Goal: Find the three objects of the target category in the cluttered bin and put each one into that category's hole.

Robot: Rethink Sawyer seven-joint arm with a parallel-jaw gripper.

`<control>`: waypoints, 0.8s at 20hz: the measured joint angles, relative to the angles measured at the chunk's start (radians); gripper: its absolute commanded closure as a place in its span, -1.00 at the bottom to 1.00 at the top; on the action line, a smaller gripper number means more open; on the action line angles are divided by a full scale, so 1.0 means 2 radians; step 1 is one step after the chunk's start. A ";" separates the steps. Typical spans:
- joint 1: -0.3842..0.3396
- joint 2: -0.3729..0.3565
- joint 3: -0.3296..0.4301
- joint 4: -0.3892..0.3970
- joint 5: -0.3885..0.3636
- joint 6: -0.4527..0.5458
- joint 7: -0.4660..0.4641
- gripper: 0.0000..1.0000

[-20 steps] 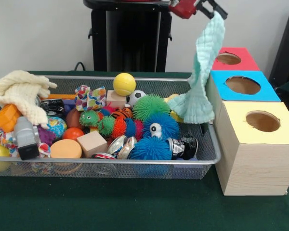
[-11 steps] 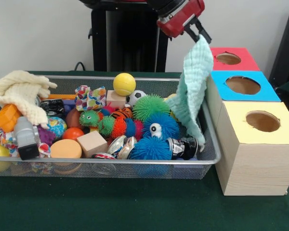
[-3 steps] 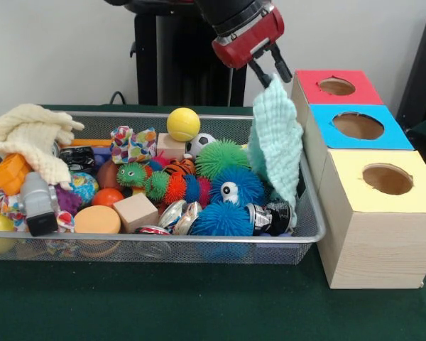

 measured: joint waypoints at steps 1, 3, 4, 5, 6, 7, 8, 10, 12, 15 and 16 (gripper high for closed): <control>0.000 -0.001 -0.001 0.000 0.000 0.000 0.000 -1.00; 0.000 -0.005 -0.003 -0.001 0.000 -0.003 0.000 -1.00; 0.000 -0.005 -0.003 -0.002 0.000 -0.004 0.000 -1.00; 0.000 -0.006 -0.003 -0.002 0.000 -0.005 0.000 -1.00; 0.001 -0.007 -0.004 -0.002 0.000 -0.008 0.000 -1.00; 0.001 -0.008 -0.006 -0.003 0.000 -0.010 0.000 -1.00; 0.002 -0.009 -0.008 -0.004 0.000 -0.011 0.000 -1.00; 0.007 -0.014 -0.015 -0.007 0.000 -0.011 0.000 -1.00; 0.016 -0.023 -0.025 -0.013 0.000 -0.011 0.000 -1.00; 0.027 -0.036 -0.035 -0.022 0.000 -0.011 0.000 -1.00; 0.030 -0.039 -0.037 -0.024 0.000 -0.011 0.000 -1.00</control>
